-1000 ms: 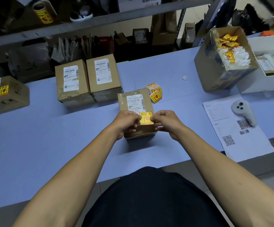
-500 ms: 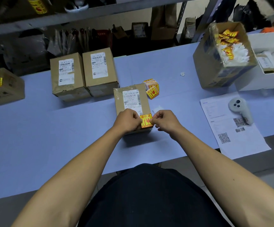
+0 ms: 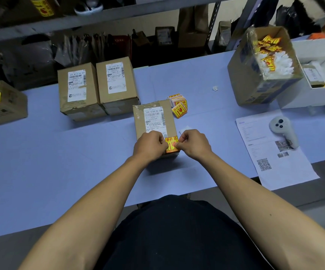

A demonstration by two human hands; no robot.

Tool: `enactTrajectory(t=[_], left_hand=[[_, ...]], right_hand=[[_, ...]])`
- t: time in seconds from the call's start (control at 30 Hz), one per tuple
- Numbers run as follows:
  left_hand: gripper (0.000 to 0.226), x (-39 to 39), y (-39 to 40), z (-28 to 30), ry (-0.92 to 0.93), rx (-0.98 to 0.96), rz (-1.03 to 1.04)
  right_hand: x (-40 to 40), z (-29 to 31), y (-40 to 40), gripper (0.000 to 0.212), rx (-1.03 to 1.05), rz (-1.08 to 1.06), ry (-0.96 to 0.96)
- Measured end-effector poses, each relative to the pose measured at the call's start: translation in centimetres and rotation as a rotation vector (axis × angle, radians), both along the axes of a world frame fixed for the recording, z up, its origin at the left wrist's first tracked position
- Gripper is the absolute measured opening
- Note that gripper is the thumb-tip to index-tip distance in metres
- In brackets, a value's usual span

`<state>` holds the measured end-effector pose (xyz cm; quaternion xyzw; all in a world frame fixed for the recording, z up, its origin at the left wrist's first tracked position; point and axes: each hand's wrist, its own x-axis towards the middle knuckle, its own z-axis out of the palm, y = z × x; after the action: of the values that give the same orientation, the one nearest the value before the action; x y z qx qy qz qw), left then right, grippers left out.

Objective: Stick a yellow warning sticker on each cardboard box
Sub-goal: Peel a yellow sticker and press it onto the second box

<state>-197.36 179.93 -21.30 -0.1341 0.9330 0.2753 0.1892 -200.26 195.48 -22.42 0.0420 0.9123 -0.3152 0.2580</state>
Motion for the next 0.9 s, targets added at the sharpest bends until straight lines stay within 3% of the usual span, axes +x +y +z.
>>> enactTrajectory(t=[0.27, 0.4, 0.6, 0.9], left_hand=[[0.015, 0.2, 0.2, 0.0, 0.061, -0.096, -0.013], [0.025, 0.2, -0.3, 0.1, 0.082, -0.148, 0.006], [0.039, 1.3, -1.2, -1.7, 0.294, -0.133, -0.204], [0.054, 3.0, -1.6, -3.1, 0.15, -0.117, -0.299]], right_hand=[[0.0, -0.3, 0.5, 0.024, -0.027, -0.012, -0.031], [0.0, -0.5, 0.8, 0.025, -0.1, -0.041, -0.06], [0.2, -1.0, 0.1, 0.019, -0.195, -0.087, -0.041], [0.8, -2.2, 1.1, 0.042, -0.397, -0.13, -0.173]])
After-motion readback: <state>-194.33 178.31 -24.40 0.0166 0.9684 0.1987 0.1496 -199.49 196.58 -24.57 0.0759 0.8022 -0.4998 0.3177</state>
